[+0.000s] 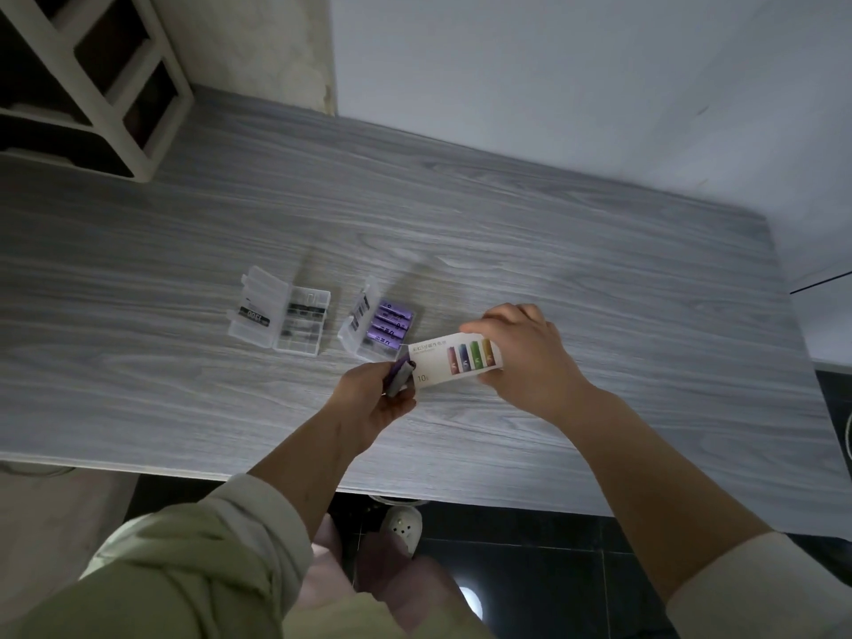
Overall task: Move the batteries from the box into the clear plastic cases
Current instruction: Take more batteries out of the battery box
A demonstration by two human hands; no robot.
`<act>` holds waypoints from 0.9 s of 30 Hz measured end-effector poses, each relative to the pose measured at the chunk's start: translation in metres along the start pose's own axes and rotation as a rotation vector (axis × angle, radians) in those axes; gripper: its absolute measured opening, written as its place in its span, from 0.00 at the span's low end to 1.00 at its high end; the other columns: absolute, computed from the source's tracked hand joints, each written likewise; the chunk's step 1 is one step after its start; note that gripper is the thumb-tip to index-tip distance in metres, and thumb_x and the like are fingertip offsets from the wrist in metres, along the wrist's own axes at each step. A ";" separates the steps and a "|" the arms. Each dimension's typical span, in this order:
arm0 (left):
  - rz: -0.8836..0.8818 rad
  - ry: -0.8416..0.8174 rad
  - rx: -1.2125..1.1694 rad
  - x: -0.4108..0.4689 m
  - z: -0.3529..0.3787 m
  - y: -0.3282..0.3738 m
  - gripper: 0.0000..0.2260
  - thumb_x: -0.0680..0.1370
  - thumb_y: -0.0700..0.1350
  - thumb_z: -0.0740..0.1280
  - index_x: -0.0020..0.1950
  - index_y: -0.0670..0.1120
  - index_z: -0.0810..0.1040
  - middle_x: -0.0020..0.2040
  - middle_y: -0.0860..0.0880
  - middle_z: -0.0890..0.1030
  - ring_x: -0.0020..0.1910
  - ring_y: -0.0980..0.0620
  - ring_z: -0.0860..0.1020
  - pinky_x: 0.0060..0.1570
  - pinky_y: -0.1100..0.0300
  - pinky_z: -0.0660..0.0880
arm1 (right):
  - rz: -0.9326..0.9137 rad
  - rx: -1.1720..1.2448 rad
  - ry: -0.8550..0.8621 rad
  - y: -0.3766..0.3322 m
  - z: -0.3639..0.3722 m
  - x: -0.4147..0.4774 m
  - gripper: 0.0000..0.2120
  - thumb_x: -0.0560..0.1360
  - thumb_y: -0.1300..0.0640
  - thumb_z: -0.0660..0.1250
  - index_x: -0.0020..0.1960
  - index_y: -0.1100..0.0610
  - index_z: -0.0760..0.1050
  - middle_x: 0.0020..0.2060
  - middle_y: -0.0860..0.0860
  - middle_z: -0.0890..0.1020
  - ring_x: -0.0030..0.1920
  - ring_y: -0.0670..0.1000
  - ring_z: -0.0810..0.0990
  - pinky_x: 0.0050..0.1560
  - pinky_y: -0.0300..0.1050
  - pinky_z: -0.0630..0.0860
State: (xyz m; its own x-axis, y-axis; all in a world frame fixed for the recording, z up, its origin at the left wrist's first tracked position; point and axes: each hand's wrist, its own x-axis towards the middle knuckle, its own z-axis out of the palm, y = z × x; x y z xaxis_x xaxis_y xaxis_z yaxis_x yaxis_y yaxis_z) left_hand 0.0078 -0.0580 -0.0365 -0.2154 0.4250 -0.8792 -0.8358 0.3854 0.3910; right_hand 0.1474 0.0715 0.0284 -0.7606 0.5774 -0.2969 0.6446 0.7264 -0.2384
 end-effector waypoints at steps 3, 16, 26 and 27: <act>0.001 -0.009 0.039 -0.001 -0.003 0.001 0.07 0.80 0.39 0.61 0.46 0.39 0.76 0.41 0.42 0.78 0.34 0.48 0.76 0.39 0.54 0.78 | 0.022 0.018 -0.014 -0.001 0.001 0.000 0.23 0.71 0.54 0.71 0.64 0.44 0.72 0.59 0.46 0.72 0.62 0.51 0.64 0.60 0.49 0.65; -0.012 -0.094 -0.008 -0.005 -0.009 0.002 0.09 0.82 0.39 0.58 0.51 0.40 0.78 0.43 0.40 0.79 0.39 0.46 0.78 0.55 0.48 0.77 | 0.038 0.037 -0.028 0.003 0.004 0.000 0.25 0.69 0.53 0.72 0.65 0.44 0.71 0.58 0.45 0.72 0.60 0.50 0.65 0.61 0.49 0.67; 0.024 -0.125 -0.032 0.000 -0.009 -0.001 0.08 0.82 0.41 0.60 0.55 0.43 0.77 0.45 0.43 0.79 0.43 0.47 0.79 0.51 0.50 0.76 | 0.002 0.022 -0.005 0.001 0.003 -0.001 0.25 0.70 0.53 0.72 0.65 0.44 0.71 0.58 0.45 0.72 0.61 0.49 0.64 0.60 0.45 0.65; 0.030 -0.126 -0.025 0.000 -0.011 -0.001 0.08 0.82 0.41 0.59 0.55 0.43 0.77 0.46 0.42 0.79 0.43 0.47 0.79 0.52 0.50 0.76 | 0.003 0.027 -0.009 0.002 0.004 -0.001 0.25 0.70 0.53 0.73 0.65 0.45 0.71 0.58 0.45 0.72 0.61 0.49 0.64 0.60 0.45 0.65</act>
State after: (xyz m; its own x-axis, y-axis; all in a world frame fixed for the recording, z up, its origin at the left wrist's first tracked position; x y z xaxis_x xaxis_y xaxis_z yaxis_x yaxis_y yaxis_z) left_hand 0.0029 -0.0668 -0.0395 -0.1766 0.5360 -0.8255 -0.8427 0.3510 0.4082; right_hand 0.1493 0.0709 0.0250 -0.7578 0.5765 -0.3056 0.6490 0.7142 -0.2621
